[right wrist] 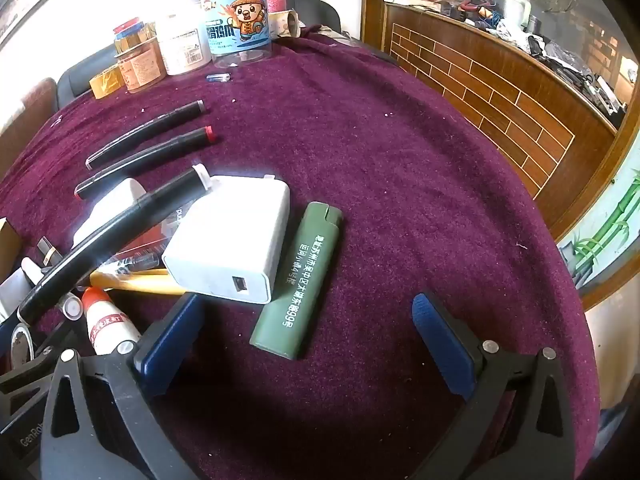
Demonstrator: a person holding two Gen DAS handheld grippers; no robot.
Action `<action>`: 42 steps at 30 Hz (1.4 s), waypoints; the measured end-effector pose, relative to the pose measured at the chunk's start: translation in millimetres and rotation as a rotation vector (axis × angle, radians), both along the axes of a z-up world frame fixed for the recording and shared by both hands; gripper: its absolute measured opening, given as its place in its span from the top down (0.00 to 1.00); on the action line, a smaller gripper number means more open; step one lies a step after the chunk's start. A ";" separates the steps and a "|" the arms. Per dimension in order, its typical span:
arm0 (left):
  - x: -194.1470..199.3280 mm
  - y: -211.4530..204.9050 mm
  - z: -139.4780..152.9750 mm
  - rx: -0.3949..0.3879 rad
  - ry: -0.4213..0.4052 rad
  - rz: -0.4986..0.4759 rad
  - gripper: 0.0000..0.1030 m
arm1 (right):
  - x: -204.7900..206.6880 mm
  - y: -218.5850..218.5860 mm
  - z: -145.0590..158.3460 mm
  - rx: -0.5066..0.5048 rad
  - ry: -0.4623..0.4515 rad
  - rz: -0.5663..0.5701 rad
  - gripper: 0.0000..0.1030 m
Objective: Organize rigid objects
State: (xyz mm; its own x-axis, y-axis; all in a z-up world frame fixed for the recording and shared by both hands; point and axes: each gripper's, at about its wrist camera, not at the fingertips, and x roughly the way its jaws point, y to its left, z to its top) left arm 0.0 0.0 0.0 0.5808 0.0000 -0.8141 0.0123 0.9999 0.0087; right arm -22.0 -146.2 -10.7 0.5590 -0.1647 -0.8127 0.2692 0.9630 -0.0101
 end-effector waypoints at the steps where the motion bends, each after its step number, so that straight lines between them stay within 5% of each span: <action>1: 0.0 0.0 0.0 0.000 0.000 0.000 0.01 | -0.1 0.1 0.0 -0.004 -0.003 0.000 0.00; 42: -0.8 0.8 0.4 -0.003 0.010 -0.021 0.01 | 0.0 0.7 -1.7 0.001 -0.001 0.000 0.00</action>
